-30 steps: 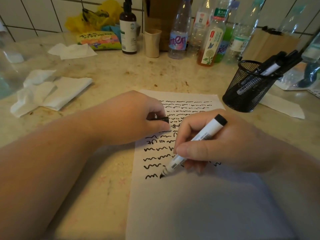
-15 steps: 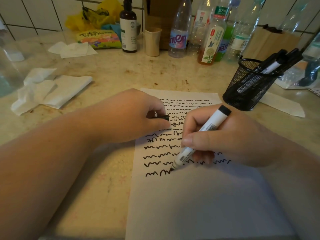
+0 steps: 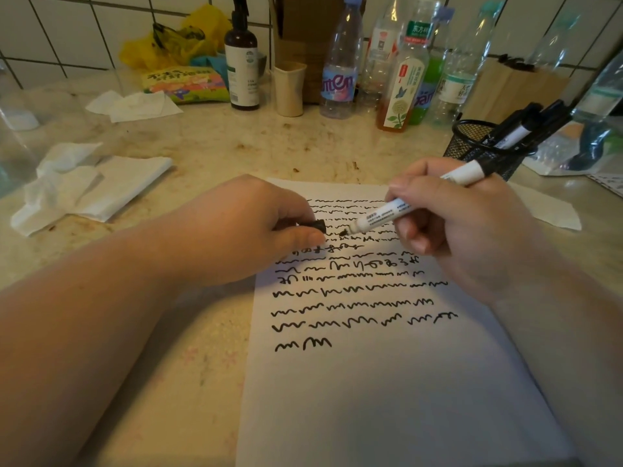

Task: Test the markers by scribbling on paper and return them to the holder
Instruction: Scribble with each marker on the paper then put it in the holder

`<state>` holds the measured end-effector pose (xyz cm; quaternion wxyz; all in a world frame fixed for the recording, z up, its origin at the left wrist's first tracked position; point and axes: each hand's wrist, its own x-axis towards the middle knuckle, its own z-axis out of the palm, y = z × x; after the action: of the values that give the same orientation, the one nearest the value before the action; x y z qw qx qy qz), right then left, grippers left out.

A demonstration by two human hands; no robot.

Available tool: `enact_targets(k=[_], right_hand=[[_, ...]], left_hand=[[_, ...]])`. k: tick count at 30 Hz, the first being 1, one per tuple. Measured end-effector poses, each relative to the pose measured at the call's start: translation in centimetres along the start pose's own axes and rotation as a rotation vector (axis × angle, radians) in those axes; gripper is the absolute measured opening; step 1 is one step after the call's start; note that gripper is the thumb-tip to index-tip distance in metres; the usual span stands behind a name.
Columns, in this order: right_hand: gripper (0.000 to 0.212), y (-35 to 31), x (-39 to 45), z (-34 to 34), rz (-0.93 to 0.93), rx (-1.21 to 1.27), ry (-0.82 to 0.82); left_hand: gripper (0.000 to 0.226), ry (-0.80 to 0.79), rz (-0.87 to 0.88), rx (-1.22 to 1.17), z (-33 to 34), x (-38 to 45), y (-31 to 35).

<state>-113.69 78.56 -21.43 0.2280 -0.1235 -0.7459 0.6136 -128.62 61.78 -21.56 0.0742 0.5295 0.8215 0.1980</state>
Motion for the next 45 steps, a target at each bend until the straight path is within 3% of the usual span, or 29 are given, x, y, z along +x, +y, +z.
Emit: enact_targets(k=[7,15,26,30,34,38,42,45], right_hand=[[0.012,0.2,-0.1,0.2,-0.006,0.01,-0.017],[0.021,0.4,-0.1,1.0,-0.007,0.029,-0.041],[0.025,0.3,0.1,1.4,0.009,-0.027,-0.026],[0.028,-1.9,-0.3,0.7,0.015,-0.182,-0.012],[0.022,-5.3,0.1,-2.3,-0.075,-0.239,0.255],[0.025,-6.4,1.4,-6.0,-0.138,-0.579,0.526],[0.02,-6.4,2.8,-8.3,-0.138,-0.797,0.614],[0.025,-6.3,3.9,-8.9,-0.103,-0.974,0.562]], left_hand=[[0.027,0.018,-0.005,-0.05,-0.1,0.0,0.1],[0.021,0.026,-0.038,-0.165,0.4,0.2,0.5],[0.009,0.002,0.047,-0.102,0.5,0.0,0.1],[0.034,0.04,-0.035,-0.105,0.1,0.6,0.0],[0.035,0.093,-0.088,-0.172,0.1,0.7,-0.4],[0.028,0.129,-0.101,-0.172,0.3,0.9,-1.1],[0.02,0.145,-0.103,-0.174,0.4,1.0,-1.1],[0.013,0.19,-0.106,-0.213,0.4,0.9,-1.1]])
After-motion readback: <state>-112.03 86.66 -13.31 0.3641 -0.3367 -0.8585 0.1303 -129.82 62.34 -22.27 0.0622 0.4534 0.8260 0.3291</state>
